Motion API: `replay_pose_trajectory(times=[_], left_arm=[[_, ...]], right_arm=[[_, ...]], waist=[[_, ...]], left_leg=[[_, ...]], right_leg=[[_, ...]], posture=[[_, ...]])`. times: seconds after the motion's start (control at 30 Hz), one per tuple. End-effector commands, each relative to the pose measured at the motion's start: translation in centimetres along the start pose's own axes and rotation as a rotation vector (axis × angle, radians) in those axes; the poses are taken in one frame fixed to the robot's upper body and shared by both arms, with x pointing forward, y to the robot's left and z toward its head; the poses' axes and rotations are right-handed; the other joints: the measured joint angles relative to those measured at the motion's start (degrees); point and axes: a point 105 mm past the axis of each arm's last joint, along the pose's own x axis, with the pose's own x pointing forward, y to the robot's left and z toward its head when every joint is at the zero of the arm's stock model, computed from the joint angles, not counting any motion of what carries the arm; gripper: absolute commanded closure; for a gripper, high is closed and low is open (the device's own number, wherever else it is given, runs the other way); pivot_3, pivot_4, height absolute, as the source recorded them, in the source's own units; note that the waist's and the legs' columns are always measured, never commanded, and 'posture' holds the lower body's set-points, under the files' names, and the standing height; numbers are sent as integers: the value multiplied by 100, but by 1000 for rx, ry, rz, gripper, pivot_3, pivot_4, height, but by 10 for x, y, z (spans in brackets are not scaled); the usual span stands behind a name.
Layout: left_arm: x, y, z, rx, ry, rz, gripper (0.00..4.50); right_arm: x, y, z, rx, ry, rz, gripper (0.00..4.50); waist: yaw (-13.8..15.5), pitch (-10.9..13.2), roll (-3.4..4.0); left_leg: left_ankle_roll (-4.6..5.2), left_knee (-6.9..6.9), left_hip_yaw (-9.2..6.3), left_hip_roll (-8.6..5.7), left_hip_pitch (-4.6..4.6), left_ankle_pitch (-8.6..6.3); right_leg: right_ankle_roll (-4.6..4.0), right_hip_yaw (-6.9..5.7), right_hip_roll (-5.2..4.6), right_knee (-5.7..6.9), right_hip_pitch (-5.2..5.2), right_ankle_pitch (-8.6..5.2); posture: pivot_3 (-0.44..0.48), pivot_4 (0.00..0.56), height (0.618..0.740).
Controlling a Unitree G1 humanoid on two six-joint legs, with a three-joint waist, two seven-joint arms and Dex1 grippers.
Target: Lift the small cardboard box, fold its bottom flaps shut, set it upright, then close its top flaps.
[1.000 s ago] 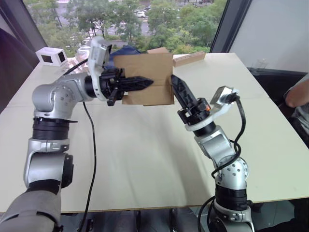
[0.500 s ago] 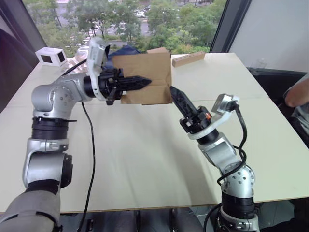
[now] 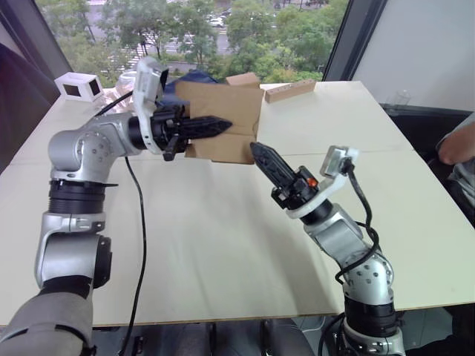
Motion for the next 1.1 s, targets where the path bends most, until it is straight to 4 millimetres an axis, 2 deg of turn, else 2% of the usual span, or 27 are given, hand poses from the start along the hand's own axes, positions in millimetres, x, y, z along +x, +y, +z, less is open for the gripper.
replay_pose_trajectory(times=[0.03, 0.2, 0.4, 0.7, 0.8, 0.9, 0.93, 1.1], left_arm=[[2, -6, 10, 49, -14, -18, 4500], [-1, -6, 10, 50, -13, -8, 4500], [-6, -5, 11, 55, -6, 7, 4500], [-7, -7, 9, 50, 6, -2, 4500], [-5, -9, 8, 49, 12, -16, 4500], [-3, -11, 8, 47, 18, -28, 4500], [-3, -11, 7, 47, 19, -29, 4500], [-2, -12, 7, 49, 21, -35, 4500]], right_arm=[[10, 18, -3, -9, 8, 86, 2364], [5, 16, 1, -20, 0, 70, 2364], [-12, 15, 16, -44, -9, 40, 2364], [-26, 16, 38, -65, -31, 15, 2364], [-26, 6, 42, -125, -23, -37, 3130], [-22, -2, 39, -198, 16, -59, 4302], [-20, -3, 37, -212, 32, -53, 4412], [-9, -1, 24, -247, 107, -15, 4412]], waist=[[0, 0, 0], [4, 0, 0], [4, 0, 0], [8, 0, 0], [8, 0, 0], [7, 0, 0], [7, 0, 0], [3, 0, 0]], left_leg=[[0, 0, 0, 0, 0, 0], [0, 0, 0, 0, 0, 0], [-1, 0, 0, 0, -1, 0], [0, 0, 0, 0, -1, 0], [0, 0, 0, 0, -1, 0], [0, 1, 1, -1, -1, 0], [0, 1, 1, -1, -1, 0], [0, 0, 0, 1, -1, 0]], right_leg=[[0, 0, 0, 0, 0, 0], [0, 0, -1, 0, 0, 0], [0, 0, -1, 0, 0, 0], [0, 0, -1, 0, 0, 0], [0, 0, -1, 0, 0, 0], [0, 0, -1, 0, 0, 0], [0, 0, -1, 0, 0, 0], [0, 0, 2, 0, 0, 0]], posture=[[0, 150, 740], [0, 150, 740], [0, 150, 740], [0, 150, 740], [0, 150, 740], [0, 150, 740], [0, 150, 740], [0, 150, 740]])
